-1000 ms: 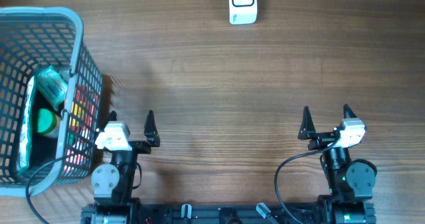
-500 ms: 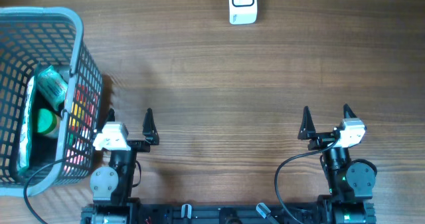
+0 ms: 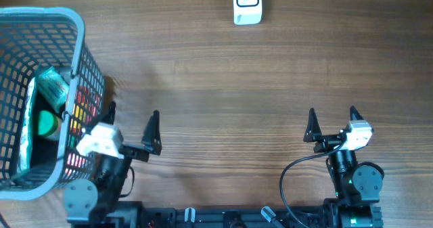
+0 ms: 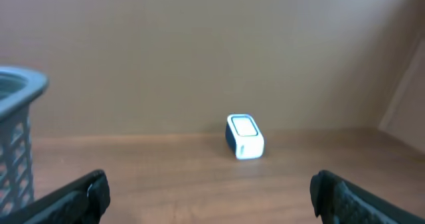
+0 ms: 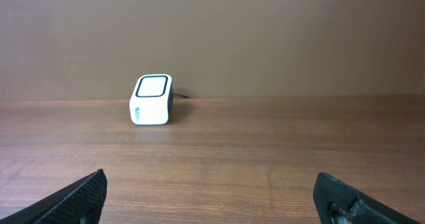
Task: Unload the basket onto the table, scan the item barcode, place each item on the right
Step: 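Reach the left gripper into the basket and grasp the green 3M glove pack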
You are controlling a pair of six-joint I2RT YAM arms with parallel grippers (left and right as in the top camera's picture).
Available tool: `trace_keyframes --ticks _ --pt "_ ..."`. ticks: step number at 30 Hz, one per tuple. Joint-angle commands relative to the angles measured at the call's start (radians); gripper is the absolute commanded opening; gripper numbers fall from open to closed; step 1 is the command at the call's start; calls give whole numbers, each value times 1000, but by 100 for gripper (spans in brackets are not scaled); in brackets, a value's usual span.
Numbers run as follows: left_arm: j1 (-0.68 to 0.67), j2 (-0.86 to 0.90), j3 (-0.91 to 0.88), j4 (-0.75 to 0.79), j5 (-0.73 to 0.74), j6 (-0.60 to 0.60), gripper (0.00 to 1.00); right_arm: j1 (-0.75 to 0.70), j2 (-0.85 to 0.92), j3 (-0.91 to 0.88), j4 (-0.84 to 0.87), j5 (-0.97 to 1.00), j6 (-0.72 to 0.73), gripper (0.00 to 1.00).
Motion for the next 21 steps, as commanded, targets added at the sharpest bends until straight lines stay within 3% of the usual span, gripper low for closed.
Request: trace_keyframes --ticks 1,5,9,13,16,19,21 --pt "8 163 190 -72 29 2 100 3 -5 -1 2 -5 -12 100" --pt "9 449 556 -307 -98 2 100 3 -5 -1 2 -5 -13 100" --pt "9 674 866 -552 -128 54 100 3 -5 -1 2 -5 -12 100" --pt "9 758 899 -610 -146 51 100 3 -5 -1 2 -5 -13 100" --pt "9 765 899 -558 -199 54 100 3 -5 -1 2 -5 -13 100" --pt "17 775 907 -488 -435 -16 100 3 -5 -1 2 -5 -13 100" --pt "72 816 952 -522 -531 -56 100 3 -5 -1 2 -5 -13 100"
